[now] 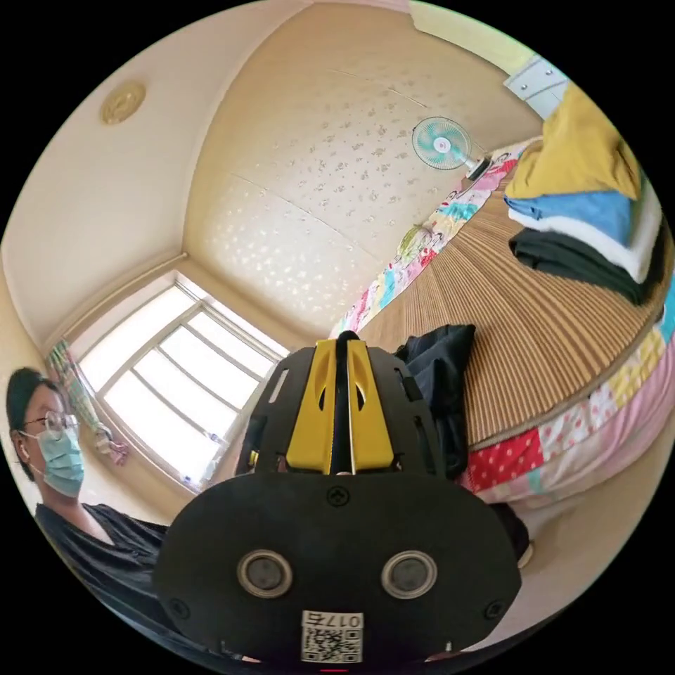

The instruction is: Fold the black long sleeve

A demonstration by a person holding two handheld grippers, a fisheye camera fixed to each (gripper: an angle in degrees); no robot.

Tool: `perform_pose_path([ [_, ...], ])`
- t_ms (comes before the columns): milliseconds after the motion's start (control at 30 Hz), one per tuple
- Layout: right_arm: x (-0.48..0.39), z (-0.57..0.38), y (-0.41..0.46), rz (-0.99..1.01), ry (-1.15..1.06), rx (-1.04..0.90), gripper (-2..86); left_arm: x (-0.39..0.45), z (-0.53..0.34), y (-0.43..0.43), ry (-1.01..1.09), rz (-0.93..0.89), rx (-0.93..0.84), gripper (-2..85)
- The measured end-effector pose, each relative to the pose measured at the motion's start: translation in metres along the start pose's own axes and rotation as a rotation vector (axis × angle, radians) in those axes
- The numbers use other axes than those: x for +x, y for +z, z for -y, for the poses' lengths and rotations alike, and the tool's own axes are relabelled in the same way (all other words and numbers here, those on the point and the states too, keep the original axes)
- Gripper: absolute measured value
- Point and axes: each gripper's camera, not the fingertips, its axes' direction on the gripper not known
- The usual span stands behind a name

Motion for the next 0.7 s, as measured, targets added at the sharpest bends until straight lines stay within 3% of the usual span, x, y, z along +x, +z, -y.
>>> perform_pose_path([
  [100,-0.007,0.06,0.081,-0.168,-0.059,-0.05,5.2,-0.008,0.076,0.04,0.06,0.04,-0.021,6.6],
  [200,0.0,0.075,0.137,-0.342,-0.012,-0.051,9.6,-0.018,0.102,0.06,0.049,0.172,-0.029,17.5],
  [333,-0.01,0.033,0.177,-0.256,-0.097,-0.153,11.1,-0.032,0.045,0.079,0.078,0.414,-0.112,18.8],
  [467,-0.001,-0.049,0.227,-0.353,-0.147,-0.32,10.5,-0.071,-0.031,0.088,-0.033,0.57,-0.077,19.0],
  [700,-0.052,-0.079,0.328,-0.142,-0.167,-0.498,12.6,-0.114,-0.065,0.122,-0.204,0.494,-0.077,14.1],
])
